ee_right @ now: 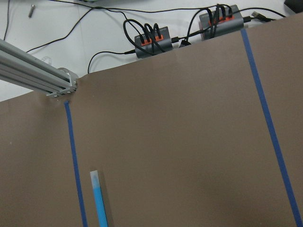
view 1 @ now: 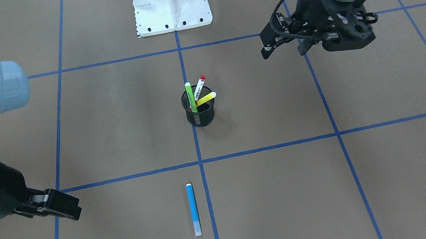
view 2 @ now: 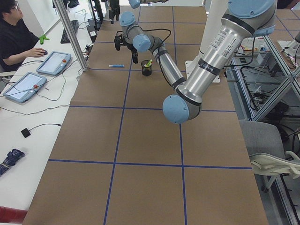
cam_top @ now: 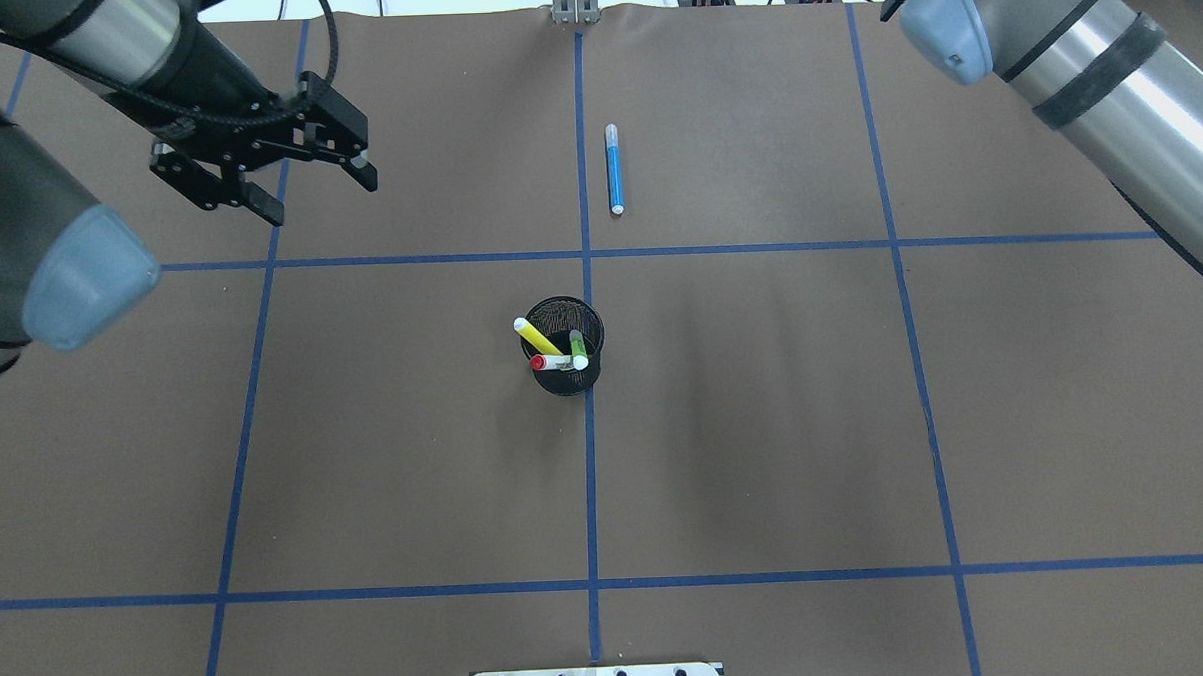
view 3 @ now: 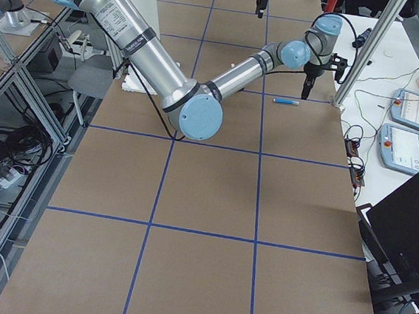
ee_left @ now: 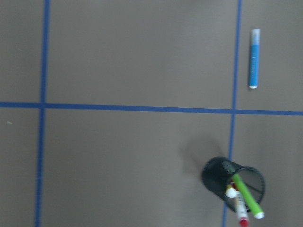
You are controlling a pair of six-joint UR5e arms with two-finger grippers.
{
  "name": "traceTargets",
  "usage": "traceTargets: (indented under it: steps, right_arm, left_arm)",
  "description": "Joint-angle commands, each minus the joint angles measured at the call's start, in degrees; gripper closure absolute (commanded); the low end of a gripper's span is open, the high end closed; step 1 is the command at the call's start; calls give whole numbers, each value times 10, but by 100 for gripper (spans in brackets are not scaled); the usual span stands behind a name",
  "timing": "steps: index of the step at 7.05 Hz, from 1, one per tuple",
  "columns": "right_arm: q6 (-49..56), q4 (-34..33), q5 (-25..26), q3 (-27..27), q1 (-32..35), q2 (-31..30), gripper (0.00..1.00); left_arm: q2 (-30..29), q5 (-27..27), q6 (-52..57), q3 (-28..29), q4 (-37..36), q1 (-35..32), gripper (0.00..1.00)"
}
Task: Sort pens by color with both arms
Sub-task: 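Move the left gripper over the pen cup while the right arm withdraws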
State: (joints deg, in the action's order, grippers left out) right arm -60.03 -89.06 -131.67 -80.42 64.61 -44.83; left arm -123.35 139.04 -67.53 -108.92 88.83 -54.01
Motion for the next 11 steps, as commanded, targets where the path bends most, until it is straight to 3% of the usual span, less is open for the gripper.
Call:
traceTargets:
  steps: [1,2,6,10,11]
  right_arm:
    - [1,-8,-1,-3,0,-29,0]
    - [1,-8,3,-7,1,-33,0]
    - [2,-7,-3,-35,1,-55,0]
    - [2,-5,1,-33,-3,-55,0]
    - [2,-5,0,-33,-4,-54,0]
  left_arm:
    - [-3,-70,-99,-1,65,77,0]
    - [0,-138,-143,-2,109,118,0]
    - [13,-294,-231,6,183,216,0]
    - [17,-329,-250,43,235,234,0]
    - [14,-330,-250,49,235,235,8]
